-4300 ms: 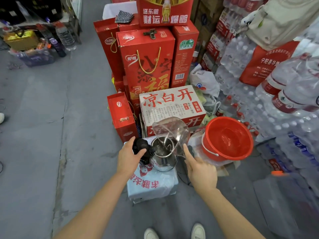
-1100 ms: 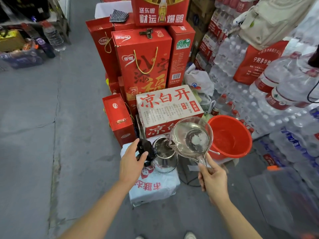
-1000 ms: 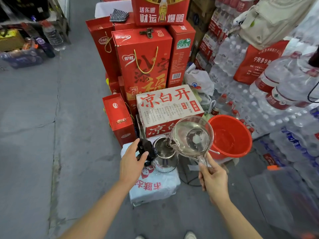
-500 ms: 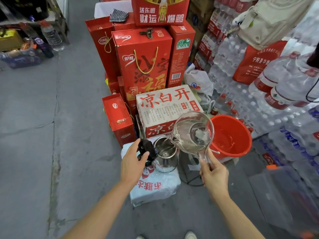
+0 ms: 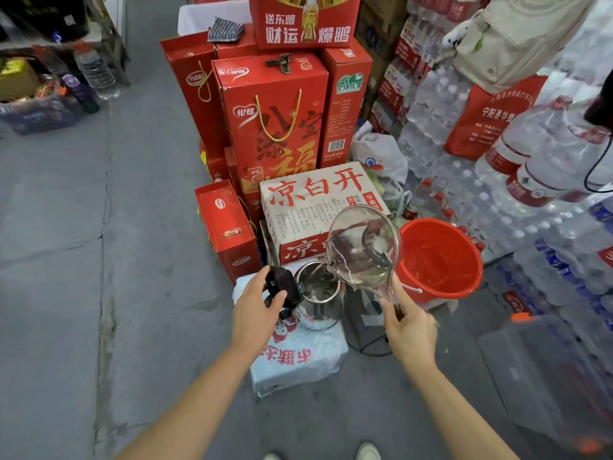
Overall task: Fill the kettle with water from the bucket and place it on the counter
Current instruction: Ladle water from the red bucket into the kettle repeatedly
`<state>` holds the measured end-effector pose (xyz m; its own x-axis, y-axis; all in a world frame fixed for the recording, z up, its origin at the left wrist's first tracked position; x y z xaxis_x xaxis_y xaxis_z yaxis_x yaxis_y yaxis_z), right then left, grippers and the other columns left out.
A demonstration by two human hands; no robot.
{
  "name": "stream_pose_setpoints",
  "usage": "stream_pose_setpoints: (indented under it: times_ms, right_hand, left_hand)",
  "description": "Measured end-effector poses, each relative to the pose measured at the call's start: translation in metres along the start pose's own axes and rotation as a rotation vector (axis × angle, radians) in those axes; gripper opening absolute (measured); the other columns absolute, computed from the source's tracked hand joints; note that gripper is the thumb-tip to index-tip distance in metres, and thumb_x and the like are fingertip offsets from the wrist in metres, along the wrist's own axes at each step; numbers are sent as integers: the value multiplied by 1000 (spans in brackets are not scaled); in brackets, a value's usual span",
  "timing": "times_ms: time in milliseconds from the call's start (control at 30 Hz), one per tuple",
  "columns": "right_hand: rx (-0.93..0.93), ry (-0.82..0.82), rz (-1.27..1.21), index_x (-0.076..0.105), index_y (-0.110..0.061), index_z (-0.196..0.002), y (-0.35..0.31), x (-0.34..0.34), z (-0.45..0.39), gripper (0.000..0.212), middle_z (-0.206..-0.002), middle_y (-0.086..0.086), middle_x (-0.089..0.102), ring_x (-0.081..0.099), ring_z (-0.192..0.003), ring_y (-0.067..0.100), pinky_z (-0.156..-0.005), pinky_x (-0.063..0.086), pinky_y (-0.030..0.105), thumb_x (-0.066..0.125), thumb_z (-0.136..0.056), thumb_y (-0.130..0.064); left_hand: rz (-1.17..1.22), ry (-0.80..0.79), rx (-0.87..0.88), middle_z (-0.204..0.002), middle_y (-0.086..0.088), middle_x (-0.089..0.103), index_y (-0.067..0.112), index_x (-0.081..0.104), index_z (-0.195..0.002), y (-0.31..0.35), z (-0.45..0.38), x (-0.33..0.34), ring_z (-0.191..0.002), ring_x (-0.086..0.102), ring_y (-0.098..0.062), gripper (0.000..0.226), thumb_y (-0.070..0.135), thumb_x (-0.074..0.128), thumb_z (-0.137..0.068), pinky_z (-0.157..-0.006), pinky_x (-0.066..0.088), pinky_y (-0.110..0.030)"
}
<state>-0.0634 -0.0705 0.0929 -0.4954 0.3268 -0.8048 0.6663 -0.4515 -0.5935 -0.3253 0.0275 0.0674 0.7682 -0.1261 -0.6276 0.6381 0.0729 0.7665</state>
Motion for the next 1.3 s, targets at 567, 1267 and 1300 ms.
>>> stream_pose_setpoints:
  times_ms: [567, 1267, 1300]
  right_hand:
    - [-486, 175, 357, 57, -20, -138, -23, 4, 7, 50, -51, 1, 54, 43, -32, 23, -29, 39, 30, 58, -88, -18]
    - [426, 57, -686, 24, -33, -155, 83, -54, -41, 66, -59, 4, 56, 50, -48, 16, -47, 50, 34, 53, -100, -12]
    - [427, 49, -579, 19, -34, -156, 100, -62, -53, 67, -64, 3, 59, 54, -55, 17, -56, 55, 39, 51, -101, -12]
  left_hand:
    - [2, 4, 12, -143, 0, 51, 20, 42, -143, 4, 0, -3, -130, 48, -18, 59, 26, 66, -89, -104, 36, -31]
    - [-61, 40, -127, -139, -12, 55, 22, 41, -144, -11, 4, 4, -120, 57, -31, 58, 23, 63, -91, -98, 45, -47]
    - [-62, 46, -143, -137, -14, 56, 23, 41, -144, -12, 5, 6, -119, 57, -32, 57, 22, 62, -91, -97, 45, -48]
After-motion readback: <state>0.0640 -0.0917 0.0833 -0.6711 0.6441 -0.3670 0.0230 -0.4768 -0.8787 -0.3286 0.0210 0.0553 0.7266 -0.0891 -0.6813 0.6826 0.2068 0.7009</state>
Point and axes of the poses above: each hand's wrist, its own z-axis away from the middle knuckle, its own x-axis out of the palm, y = z × x, the point moved 5 cm from there along -z, towards the middle knuckle
